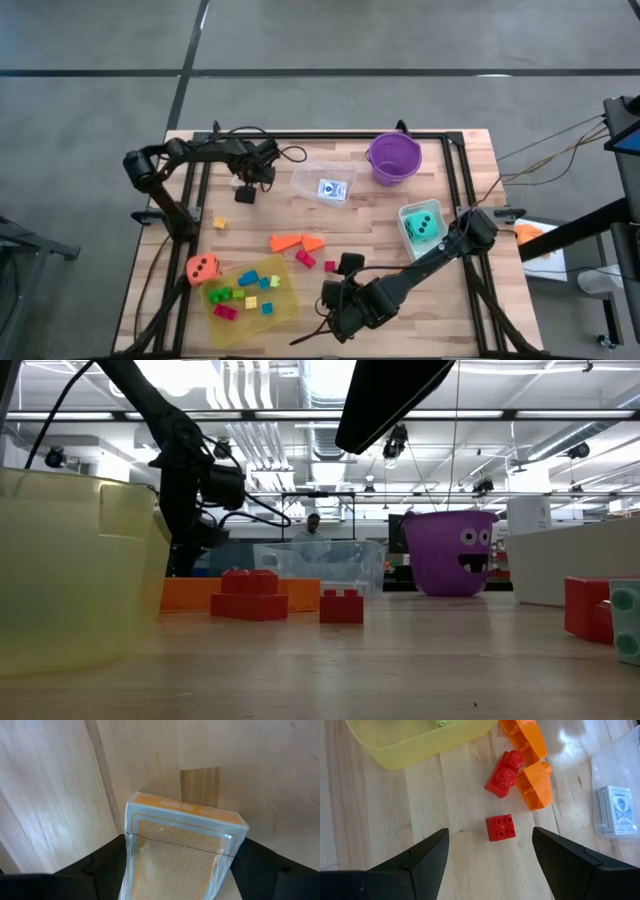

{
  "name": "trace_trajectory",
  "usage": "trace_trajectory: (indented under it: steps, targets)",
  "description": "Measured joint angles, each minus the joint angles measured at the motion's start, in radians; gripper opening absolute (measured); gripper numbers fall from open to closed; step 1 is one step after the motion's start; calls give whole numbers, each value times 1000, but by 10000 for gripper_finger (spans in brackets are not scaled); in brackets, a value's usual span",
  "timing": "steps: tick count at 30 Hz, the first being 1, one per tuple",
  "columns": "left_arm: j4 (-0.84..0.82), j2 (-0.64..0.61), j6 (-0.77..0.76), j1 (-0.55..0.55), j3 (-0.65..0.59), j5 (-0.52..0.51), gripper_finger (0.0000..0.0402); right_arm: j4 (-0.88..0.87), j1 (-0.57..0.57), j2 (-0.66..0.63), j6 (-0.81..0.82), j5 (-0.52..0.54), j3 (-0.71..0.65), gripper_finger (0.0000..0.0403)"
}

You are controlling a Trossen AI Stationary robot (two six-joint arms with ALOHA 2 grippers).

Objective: Pick & Place Toys
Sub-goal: Put the orange deck of cards into the transparent bin

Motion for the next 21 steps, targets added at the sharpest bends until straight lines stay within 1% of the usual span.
trace_trajectory:
  steps: [12, 15, 21]
  targets:
    - [-13, -2, -89, -8, 1, -1, 285, 0, 0, 0, -3, -13, 0, 283]
    - [-55, 0, -157, -16, 25, 0, 285, 0, 0, 0, -7, -13, 0, 283]
    - [-156, 3, -315, -35, 108, 70, 284, 0, 0, 0, -26, -16, 0, 283]
